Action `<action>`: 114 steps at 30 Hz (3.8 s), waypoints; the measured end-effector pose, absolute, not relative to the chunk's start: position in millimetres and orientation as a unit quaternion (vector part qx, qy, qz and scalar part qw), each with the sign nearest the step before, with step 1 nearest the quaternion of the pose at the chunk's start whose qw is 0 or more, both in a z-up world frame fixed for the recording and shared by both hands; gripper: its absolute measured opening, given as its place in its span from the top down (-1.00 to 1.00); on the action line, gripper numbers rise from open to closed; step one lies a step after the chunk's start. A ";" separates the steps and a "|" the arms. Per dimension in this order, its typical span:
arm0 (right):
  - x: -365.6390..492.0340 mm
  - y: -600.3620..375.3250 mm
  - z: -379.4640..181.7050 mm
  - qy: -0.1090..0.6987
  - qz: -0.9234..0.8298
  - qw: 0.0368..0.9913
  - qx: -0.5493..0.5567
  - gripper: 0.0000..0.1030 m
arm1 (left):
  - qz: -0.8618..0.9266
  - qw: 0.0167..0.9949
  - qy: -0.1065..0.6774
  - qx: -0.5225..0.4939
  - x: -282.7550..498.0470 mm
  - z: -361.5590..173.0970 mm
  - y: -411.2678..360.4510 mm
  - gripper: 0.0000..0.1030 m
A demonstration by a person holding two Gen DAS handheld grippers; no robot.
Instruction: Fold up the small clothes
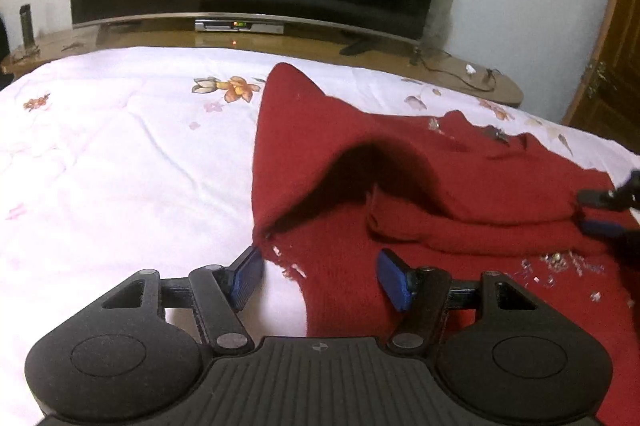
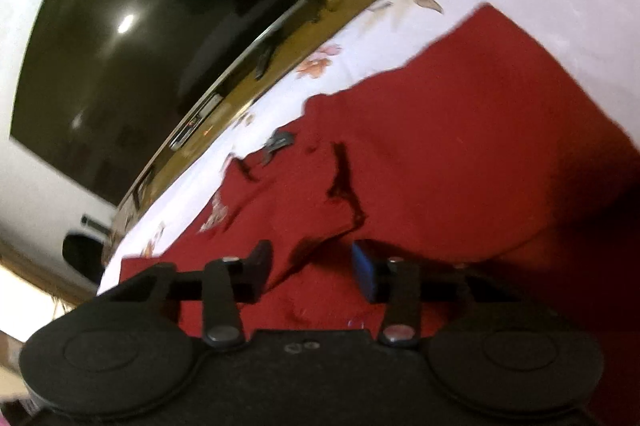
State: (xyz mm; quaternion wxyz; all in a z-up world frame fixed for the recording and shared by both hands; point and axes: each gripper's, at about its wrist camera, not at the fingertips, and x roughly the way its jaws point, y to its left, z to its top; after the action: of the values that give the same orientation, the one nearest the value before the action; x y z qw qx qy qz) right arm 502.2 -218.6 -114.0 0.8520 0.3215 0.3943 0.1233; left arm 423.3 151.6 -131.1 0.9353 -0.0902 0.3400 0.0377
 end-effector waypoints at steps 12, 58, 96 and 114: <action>504.7 -187.2 -74.8 0.342 0.131 0.913 0.179 0.90 | 0.032 0.938 0.333 -0.092 421.7 -132.9 165.8 -0.22; 483.8 -249.1 -61.0 0.313 0.081 0.942 0.094 0.90 | 0.061 0.952 0.285 -0.090 426.5 -137.0 161.5 0.81; 490.3 -271.2 -96.2 0.367 0.044 0.926 0.079 0.87 | -0.052 0.948 0.294 -0.109 455.2 -108.6 135.8 0.33; 534.2 -230.4 -95.3 0.353 0.113 0.929 0.014 0.63 | -0.046 0.945 0.318 -0.066 553.5 -128.1 128.1 0.34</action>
State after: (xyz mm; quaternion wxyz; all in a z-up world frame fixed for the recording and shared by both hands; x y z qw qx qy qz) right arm 534.2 -230.4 -95.3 0.9286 0.0137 0.3530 0.1133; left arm 553.5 128.1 -128.1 0.9446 -0.0655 0.3181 -0.0464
